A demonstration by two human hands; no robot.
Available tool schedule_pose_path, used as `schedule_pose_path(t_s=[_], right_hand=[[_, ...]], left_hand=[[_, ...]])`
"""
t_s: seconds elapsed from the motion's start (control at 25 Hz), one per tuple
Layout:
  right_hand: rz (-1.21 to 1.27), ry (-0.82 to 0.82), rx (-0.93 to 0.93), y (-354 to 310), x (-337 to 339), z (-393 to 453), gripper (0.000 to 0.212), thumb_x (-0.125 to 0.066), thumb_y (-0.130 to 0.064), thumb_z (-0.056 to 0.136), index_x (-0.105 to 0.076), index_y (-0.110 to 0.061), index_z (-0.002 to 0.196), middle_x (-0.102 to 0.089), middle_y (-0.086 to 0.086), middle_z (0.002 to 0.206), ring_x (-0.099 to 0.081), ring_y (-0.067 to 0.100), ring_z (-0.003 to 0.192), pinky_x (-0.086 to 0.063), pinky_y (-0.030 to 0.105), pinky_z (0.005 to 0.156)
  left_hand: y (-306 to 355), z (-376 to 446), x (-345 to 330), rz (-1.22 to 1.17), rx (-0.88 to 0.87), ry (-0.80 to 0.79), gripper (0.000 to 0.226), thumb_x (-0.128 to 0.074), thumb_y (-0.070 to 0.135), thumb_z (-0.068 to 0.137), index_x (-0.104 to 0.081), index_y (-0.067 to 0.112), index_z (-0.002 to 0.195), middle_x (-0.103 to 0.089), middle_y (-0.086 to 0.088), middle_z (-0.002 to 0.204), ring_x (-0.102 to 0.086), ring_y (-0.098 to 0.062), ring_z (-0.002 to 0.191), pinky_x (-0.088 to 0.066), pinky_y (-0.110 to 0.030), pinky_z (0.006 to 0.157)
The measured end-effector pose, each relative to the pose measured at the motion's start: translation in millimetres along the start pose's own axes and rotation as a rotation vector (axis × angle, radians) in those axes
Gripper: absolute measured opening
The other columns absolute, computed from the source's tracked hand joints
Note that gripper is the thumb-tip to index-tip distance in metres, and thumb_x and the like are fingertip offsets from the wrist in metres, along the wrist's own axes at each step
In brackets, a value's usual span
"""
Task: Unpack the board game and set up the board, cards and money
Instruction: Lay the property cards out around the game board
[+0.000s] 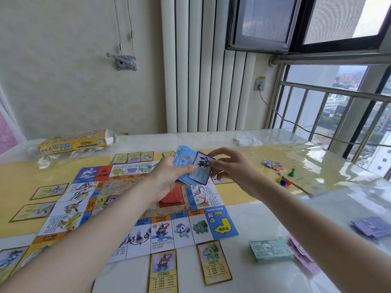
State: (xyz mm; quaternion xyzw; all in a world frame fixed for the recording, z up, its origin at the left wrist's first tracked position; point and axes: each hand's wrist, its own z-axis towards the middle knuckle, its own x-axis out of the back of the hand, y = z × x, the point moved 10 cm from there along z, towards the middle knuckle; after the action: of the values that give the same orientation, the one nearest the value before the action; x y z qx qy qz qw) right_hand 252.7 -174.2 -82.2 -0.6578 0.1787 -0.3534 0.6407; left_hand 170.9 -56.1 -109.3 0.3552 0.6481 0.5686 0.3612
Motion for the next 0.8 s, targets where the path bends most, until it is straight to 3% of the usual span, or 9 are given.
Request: schedule_pose_path(t_s=[0.12,0.2,0.32,0.44,0.52,0.6,0.68,0.8], right_hand=[[-0.037,0.036,0.002,-1.5,8.1,4.3,0.012,-0.063,-0.011,0.085,-0.056,-0.007,0.076,-0.066,0.011,0.082,-0.054,0.015,0.067,-0.042,0.025,0.056],[-0.053,0.039,-0.004,-2.7,11.5,6.4,0.009,-0.064,-0.008,0.084,-0.057,-0.005,0.078,-0.064,0.011,0.078,-0.046,0.015,0.061,-0.038,0.024,0.053],[-0.180,-0.144,-0.067,-1.4,-5.0,10.5,0.020,-0.063,-0.003,0.083,-0.055,-0.010,0.100,-0.063,0.011,0.078,-0.047,0.015,0.059,-0.040,0.024,0.052],[-0.490,-0.299,-0.041,-10.9,-28.5,24.8,0.026,-0.060,-0.003,0.085,-0.052,-0.016,0.107,-0.060,0.003,0.071,-0.052,0.013,0.058,-0.039,0.021,0.050],[-0.499,-0.195,0.033,-26.2,-32.3,47.3,0.023,-0.059,-0.001,0.085,-0.057,-0.011,0.106,-0.059,0.003,0.067,-0.052,0.010,0.051,-0.035,0.017,0.044],[-0.313,-0.025,0.062,-35.5,-29.9,69.8,0.020,-0.060,-0.002,0.085,-0.060,-0.003,0.105,-0.062,0.006,0.067,-0.053,0.009,0.045,-0.035,0.017,0.041],[-0.242,0.023,0.094,-37.7,-44.7,89.0,0.014,-0.061,-0.008,0.086,-0.061,0.000,0.098,-0.066,0.012,0.072,-0.058,0.013,0.047,-0.040,0.019,0.041],[-0.536,0.006,0.179,-42.1,-69.9,114.3,0.012,-0.063,-0.018,0.085,-0.066,-0.007,0.088,-0.069,0.011,0.079,-0.062,0.019,0.059,-0.047,0.025,0.050]], left_hand=[[7.5,4.2,-4.2,0.100,-0.057,0.021,0.011,-0.066,0.000,0.082,-0.060,0.007,0.089,-0.067,-0.011,0.089,-0.065,-0.023,0.078,-0.055,-0.036,0.076],[9.7,5.4,-5.9,0.134,-0.077,0.029,0.011,-0.067,0.000,0.081,-0.061,0.010,0.084,-0.067,-0.010,0.086,-0.064,-0.024,0.078,-0.052,-0.039,0.082],[10.2,6.6,-0.3,0.238,-0.083,0.001,0.011,-0.068,0.001,0.080,-0.063,0.011,0.082,-0.066,-0.008,0.084,-0.063,-0.022,0.077,-0.051,-0.034,0.077],[11.0,13.2,21.8,0.116,-0.029,0.018,0.006,-0.065,0.005,0.084,-0.062,0.009,0.087,-0.067,-0.006,0.083,-0.065,-0.014,0.068,-0.054,-0.026,0.063],[14.7,19.3,46.2,0.012,-0.016,0.095,0.004,-0.063,0.009,0.086,-0.061,0.008,0.089,-0.066,-0.010,0.085,-0.066,-0.013,0.064,-0.055,-0.025,0.058],[21.7,26.6,72.3,-0.024,-0.036,0.192,0.004,-0.062,0.008,0.087,-0.059,0.010,0.085,-0.065,-0.009,0.082,-0.065,-0.013,0.061,-0.055,-0.023,0.052],[29.1,36.1,91.7,0.012,-0.058,0.243,0.007,-0.063,0.007,0.086,-0.059,0.011,0.084,-0.064,-0.007,0.081,-0.063,-0.016,0.068,-0.055,-0.025,0.056],[39.5,54.8,112.0,0.159,-0.096,0.292,0.008,-0.065,0.008,0.085,-0.060,0.012,0.087,-0.063,-0.007,0.084,-0.060,-0.018,0.072,-0.052,-0.033,0.074]])
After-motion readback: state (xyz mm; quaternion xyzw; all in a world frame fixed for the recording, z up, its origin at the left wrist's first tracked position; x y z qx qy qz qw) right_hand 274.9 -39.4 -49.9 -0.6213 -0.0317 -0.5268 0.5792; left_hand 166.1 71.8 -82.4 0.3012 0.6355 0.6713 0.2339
